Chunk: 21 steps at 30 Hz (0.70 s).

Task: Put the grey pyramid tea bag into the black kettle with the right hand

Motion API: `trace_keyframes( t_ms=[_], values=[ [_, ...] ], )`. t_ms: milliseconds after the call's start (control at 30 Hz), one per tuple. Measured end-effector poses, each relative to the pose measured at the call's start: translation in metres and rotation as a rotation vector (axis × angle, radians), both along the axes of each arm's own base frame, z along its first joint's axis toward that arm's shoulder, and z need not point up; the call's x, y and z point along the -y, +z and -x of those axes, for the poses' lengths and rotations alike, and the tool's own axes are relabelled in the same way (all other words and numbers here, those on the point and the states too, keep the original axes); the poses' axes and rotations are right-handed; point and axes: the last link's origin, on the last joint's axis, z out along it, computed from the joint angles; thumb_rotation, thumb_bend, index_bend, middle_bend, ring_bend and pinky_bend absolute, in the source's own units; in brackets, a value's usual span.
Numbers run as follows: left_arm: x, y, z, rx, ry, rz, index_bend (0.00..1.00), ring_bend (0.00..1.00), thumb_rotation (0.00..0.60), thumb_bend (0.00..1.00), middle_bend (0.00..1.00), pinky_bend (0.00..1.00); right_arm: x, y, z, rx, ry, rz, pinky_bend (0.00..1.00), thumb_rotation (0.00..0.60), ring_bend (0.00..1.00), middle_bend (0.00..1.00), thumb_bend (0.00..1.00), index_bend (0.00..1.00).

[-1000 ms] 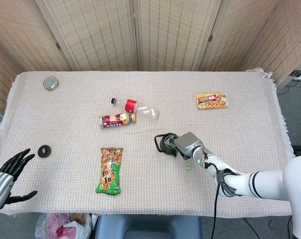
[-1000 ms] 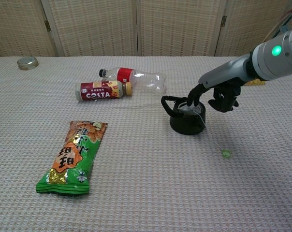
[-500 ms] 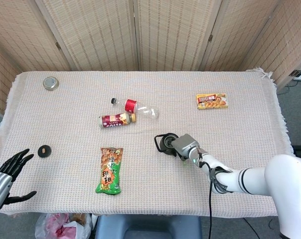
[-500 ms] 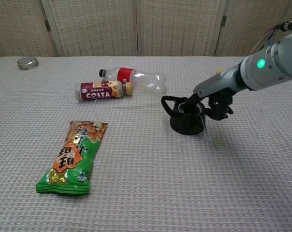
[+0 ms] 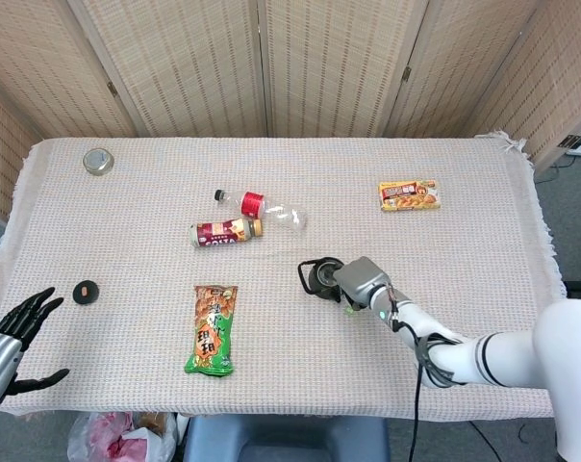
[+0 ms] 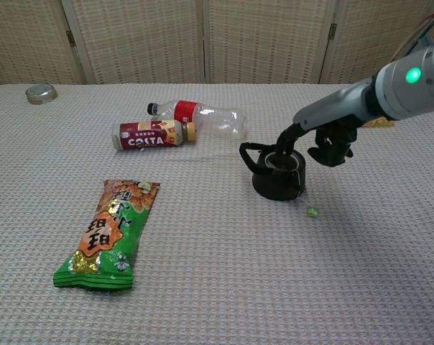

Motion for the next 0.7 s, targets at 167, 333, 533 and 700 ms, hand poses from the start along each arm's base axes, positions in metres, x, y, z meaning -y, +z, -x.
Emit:
trace_keyframes(
  t_ms=[167, 333, 533, 700],
  values=[
    [0.0, -0.003, -0.002, -0.019, -0.002, -0.005, 0.0, 0.0, 0.6, 0.15, 0.0, 0.17, -0.022, 0.038, -0.001, 0.065, 0.044, 0.094, 0.54, 0.6, 0.53, 0.04, 0.63, 0.12],
    [0.0, -0.007, -0.004, -0.04, -0.003, -0.015, 0.0, 0.0, 0.6, 0.15, 0.0, 0.17, -0.046, 0.071, 0.018, 0.141, 0.081, 0.219, 0.21, 0.6, 0.21, 0.0, 0.54, 0.08],
    [0.001, -0.011, -0.005, -0.064, 0.008, -0.031, 0.0, 0.0, 0.6, 0.15, 0.0, 0.17, -0.095, 0.101, 0.081, 0.221, 0.043, 0.425, 0.0, 0.6, 0.0, 0.0, 0.48, 0.02],
    [0.002, -0.018, -0.008, -0.098, 0.013, -0.031, 0.0, 0.0, 0.6, 0.15, 0.0, 0.17, -0.15, 0.116, 0.15, 0.254, -0.081, 0.566, 0.0, 0.6, 0.0, 0.0, 0.46, 0.01]
  ],
)
